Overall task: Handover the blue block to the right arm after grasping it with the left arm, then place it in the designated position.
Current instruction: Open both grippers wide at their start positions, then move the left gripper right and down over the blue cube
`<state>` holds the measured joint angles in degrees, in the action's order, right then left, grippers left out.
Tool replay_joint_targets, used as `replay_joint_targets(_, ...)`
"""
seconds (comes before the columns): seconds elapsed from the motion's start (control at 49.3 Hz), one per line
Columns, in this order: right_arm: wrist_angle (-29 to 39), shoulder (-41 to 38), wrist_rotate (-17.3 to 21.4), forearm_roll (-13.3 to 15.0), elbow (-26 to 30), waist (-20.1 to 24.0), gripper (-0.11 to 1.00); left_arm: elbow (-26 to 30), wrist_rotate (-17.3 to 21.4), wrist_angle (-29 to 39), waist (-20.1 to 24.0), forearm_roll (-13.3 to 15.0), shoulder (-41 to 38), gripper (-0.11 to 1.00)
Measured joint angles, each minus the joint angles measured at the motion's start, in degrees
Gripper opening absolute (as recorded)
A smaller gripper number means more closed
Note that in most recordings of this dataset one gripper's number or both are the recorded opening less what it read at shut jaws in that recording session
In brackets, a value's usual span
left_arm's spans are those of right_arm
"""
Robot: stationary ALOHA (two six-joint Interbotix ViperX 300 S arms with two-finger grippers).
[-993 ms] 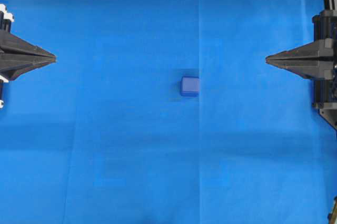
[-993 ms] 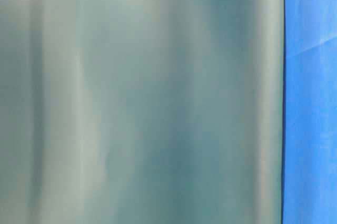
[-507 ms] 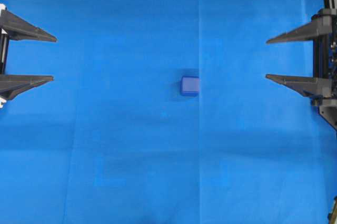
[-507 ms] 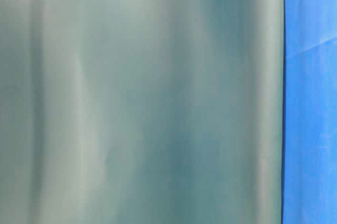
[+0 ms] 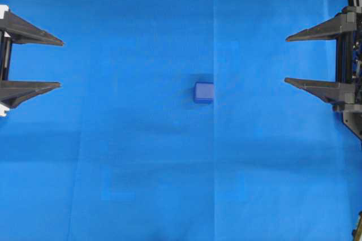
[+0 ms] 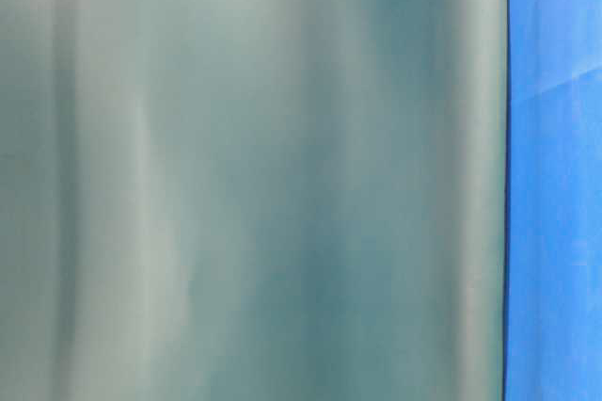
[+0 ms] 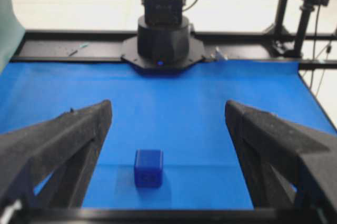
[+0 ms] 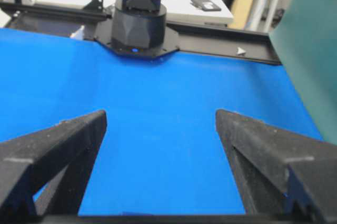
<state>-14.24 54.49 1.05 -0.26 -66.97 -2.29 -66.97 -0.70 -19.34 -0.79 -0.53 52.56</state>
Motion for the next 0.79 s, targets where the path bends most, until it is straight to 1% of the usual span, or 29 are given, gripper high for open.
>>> replay_joint_targets(0.162, -0.88, -0.35, 0.00, -0.09, 0.00, -0.09, 0.97, 0.97, 0.18, -4.48, 0.00, 0.00, -6.06, 0.91)
replay_joint_targets(0.385, -1.49, -0.79, 0.00, -0.09, 0.00, -0.09, 0.97, 5.36, 0.53, -8.61, 0.62, 0.00, -15.64, 0.91)
replay_joint_targets(0.628, -1.58, -0.79, 0.00, -0.09, 0.00, -0.09, 0.97, 13.36, 0.88, -10.99, 1.76, 0.00, -27.60, 0.91)
replay_joint_targets(0.79, -1.58, -0.97, 0.00, 0.00, 0.00, -0.09, 0.97, 21.01, 0.97, -10.28, 1.76, 0.00, -35.60, 0.91)
